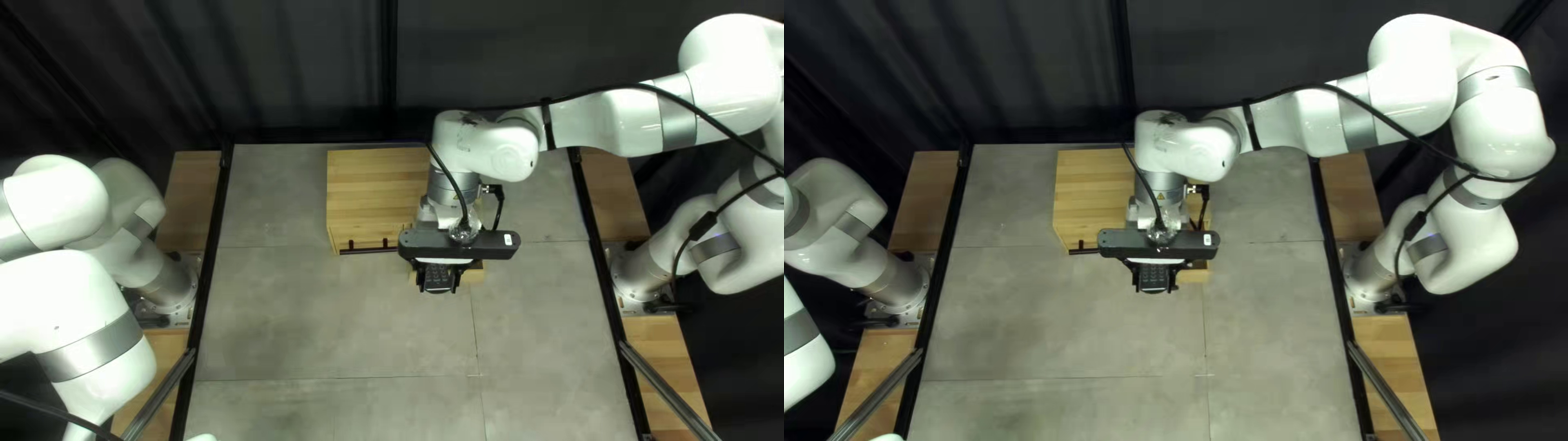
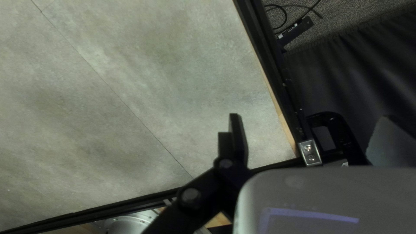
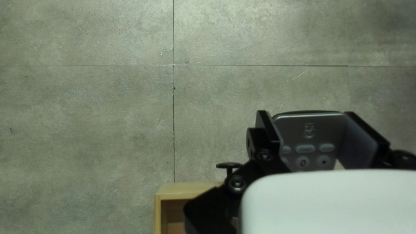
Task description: Open drawers and place objects into drawer and close
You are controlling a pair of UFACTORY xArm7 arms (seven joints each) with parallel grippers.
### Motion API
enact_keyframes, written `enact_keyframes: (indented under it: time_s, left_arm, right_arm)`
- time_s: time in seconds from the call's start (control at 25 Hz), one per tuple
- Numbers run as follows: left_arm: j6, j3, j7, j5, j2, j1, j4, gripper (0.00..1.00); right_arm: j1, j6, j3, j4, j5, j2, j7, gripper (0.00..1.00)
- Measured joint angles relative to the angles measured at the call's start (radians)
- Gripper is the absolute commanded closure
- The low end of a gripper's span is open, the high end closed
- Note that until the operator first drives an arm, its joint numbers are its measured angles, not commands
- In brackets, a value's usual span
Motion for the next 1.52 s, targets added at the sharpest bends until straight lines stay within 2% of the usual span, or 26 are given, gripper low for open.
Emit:
enact_keyframes:
  time_s: [1.0,1.52]
  left_arm:
    - [0.0,0.0,0.0,0.0,0.0,0.0,0.0,0.0]
    - [0.0,0.0,0.0,0.0,0.0,0.0,0.0,0.0]
  right_arm:
    - [-0.03,-0.053,-0.025,-0.054,0.047,-0.002,-0.113,1.0]
    - [-0.022,-0.084,-0.02,-0.066,0.002,-0.012,-0.105,1.0]
